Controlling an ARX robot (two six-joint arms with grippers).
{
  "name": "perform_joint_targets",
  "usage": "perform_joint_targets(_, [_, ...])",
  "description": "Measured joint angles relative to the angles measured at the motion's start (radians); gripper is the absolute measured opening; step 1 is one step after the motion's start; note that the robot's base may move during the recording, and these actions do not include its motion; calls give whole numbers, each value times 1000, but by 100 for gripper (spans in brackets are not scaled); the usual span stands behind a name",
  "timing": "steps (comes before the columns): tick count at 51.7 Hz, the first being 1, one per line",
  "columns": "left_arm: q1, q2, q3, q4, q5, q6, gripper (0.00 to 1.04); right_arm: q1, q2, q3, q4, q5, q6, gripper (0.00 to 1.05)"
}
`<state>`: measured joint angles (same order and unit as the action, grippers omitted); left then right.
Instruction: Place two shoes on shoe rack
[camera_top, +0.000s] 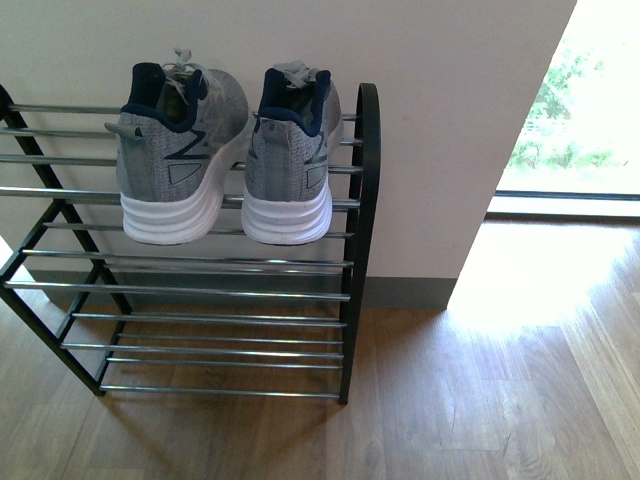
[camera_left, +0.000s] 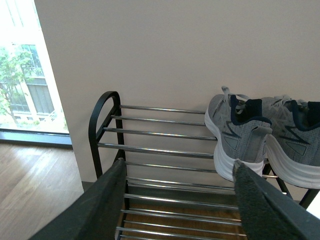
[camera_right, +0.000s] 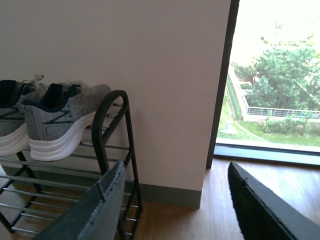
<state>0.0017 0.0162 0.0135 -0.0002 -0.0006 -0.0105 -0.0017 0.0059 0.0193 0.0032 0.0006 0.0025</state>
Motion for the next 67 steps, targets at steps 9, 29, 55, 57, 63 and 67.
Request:
perform_joint_targets(9, [0, 0, 0, 0, 0, 2, 97, 0, -1, 0, 0, 0, 0, 93])
perform_joint_targets(29, [0, 0, 0, 0, 0, 3, 95, 0, -1, 0, 0, 0, 0, 96])
perform_joint_targets(55, [0, 0, 0, 0, 0, 3, 95, 0, -1, 0, 0, 0, 0, 96])
perform_joint_targets(57, [0, 0, 0, 0, 0, 3, 95, 0, -1, 0, 0, 0, 0, 96])
perform_joint_targets(63, [0, 0, 0, 0, 0, 3, 95, 0, -2, 0, 0, 0, 0, 96])
perform_joint_targets(67, [0, 0, 0, 0, 0, 3, 95, 0, -1, 0, 0, 0, 0, 96])
